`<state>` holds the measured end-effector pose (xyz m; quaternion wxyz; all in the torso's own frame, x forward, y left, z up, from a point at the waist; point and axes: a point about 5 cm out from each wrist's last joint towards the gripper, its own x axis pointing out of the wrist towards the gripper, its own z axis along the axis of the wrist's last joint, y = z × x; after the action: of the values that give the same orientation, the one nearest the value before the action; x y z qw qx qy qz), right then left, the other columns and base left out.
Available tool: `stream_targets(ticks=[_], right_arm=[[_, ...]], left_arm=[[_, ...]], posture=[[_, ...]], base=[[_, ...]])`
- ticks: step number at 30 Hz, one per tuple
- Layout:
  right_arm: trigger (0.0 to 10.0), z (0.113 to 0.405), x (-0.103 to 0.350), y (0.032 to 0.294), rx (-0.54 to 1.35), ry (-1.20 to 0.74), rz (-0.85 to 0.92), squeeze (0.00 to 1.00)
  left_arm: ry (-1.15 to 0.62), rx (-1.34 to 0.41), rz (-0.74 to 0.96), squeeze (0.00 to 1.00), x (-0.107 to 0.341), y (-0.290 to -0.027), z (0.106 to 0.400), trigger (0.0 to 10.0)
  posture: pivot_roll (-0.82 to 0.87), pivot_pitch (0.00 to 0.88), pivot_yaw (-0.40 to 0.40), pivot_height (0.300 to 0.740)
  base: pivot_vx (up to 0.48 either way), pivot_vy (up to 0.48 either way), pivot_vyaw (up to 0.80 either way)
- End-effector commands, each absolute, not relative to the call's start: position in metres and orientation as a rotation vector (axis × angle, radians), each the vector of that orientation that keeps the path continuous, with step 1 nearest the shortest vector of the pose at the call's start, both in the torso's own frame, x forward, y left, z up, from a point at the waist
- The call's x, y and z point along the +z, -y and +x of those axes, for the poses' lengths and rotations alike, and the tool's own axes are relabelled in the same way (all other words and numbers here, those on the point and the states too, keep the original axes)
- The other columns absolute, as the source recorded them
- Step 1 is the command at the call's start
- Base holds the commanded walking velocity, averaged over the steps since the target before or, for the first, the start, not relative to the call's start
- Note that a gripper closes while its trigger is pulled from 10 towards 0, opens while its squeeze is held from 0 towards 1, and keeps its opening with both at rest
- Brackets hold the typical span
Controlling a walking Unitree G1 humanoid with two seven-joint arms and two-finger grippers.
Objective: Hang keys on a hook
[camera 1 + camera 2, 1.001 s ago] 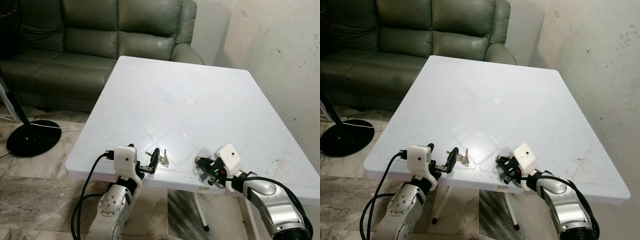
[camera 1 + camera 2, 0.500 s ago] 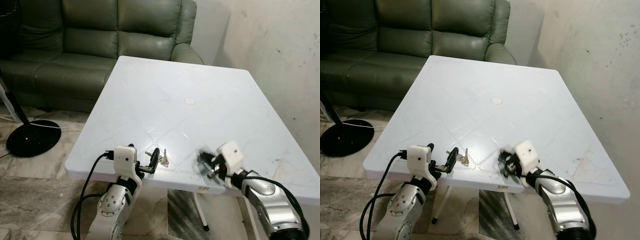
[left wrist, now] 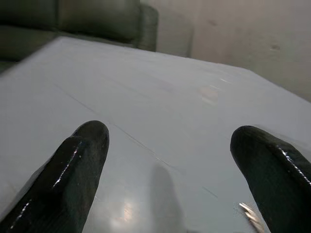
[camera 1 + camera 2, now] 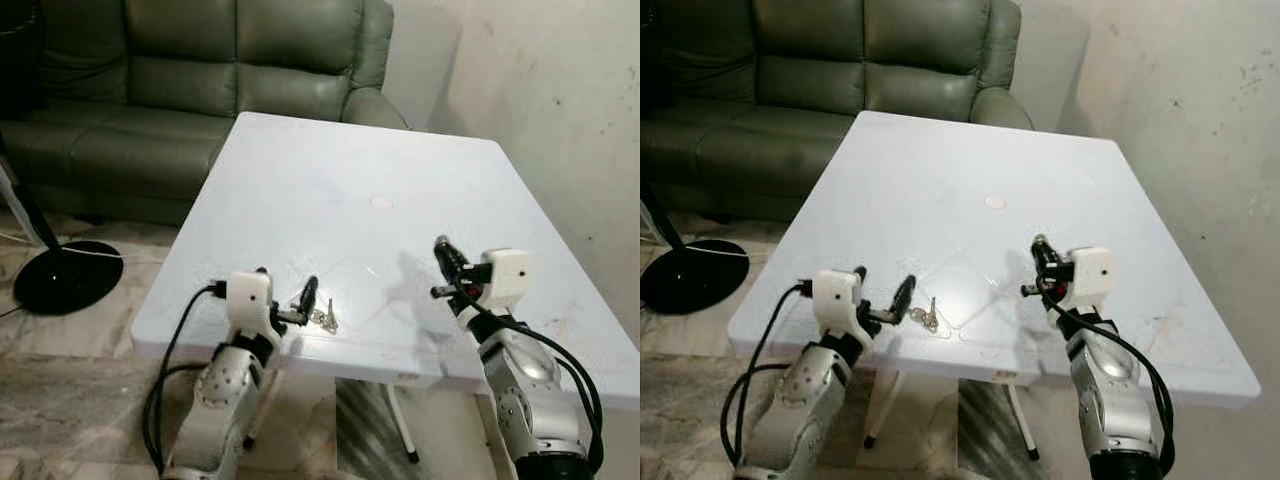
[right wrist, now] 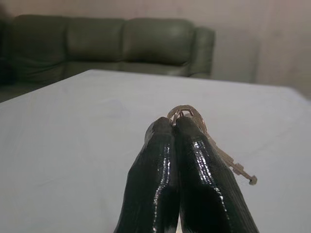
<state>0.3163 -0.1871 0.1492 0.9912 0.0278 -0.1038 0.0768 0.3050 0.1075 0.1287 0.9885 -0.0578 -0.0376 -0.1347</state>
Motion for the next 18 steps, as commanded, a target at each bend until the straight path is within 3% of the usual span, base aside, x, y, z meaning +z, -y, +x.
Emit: stream_targets(ticks=[1,6,9,12,15,16,18], right_arm=[[10.0,0.314,0.159,0.192,0.108,0.26,0.031,0.0],[10.0,0.312,0.152,0.184,0.202,0.177,0.227,0.0],[10.0,0.309,0.151,0.177,0.284,0.167,0.121,0.0],[10.0,0.305,0.157,0.169,0.393,0.251,-0.59,0.0],[10.0,0.304,0.161,0.171,0.452,0.302,-0.937,0.0],[10.0,0.304,0.16,0.173,0.488,0.309,-1.128,0.0],[10.0,0.304,0.16,0.177,0.5,0.309,-1.213,0.0]], left_arm=[[0.085,-0.258,-0.121,0.0,0.131,-0.111,0.308,10.0],[0.103,-0.233,-0.115,0.0,0.137,-0.121,0.315,10.0],[0.104,-0.236,-0.109,0.0,0.137,-0.121,0.316,10.0],[0.105,-0.244,-0.113,0.0,0.136,-0.12,0.316,10.0],[0.106,-0.247,-0.119,0.0,0.136,-0.119,0.315,10.0],[0.104,-0.248,-0.127,0.0,0.136,-0.117,0.315,10.0],[0.103,-0.248,-0.13,0.0,0.136,-0.116,0.315,10.0]], posture=[[0.01,0.061,-0.092,0.74],[0.01,0.063,-0.086,0.74],[0.0,0.064,-0.085,0.74],[0.0,0.068,-0.084,0.74],[0.0,0.068,-0.084,0.74],[-0.01,0.07,-0.086,0.74],[-0.01,0.07,-0.086,0.74]], base=[[0.0,0.0,0.0],[0.0,0.0,0.0],[0.0,0.0,0.0],[0.0,0.0,0.0],[0.0,0.0,0.0],[0.0,0.0,0.0],[0.0,0.0,0.0]])
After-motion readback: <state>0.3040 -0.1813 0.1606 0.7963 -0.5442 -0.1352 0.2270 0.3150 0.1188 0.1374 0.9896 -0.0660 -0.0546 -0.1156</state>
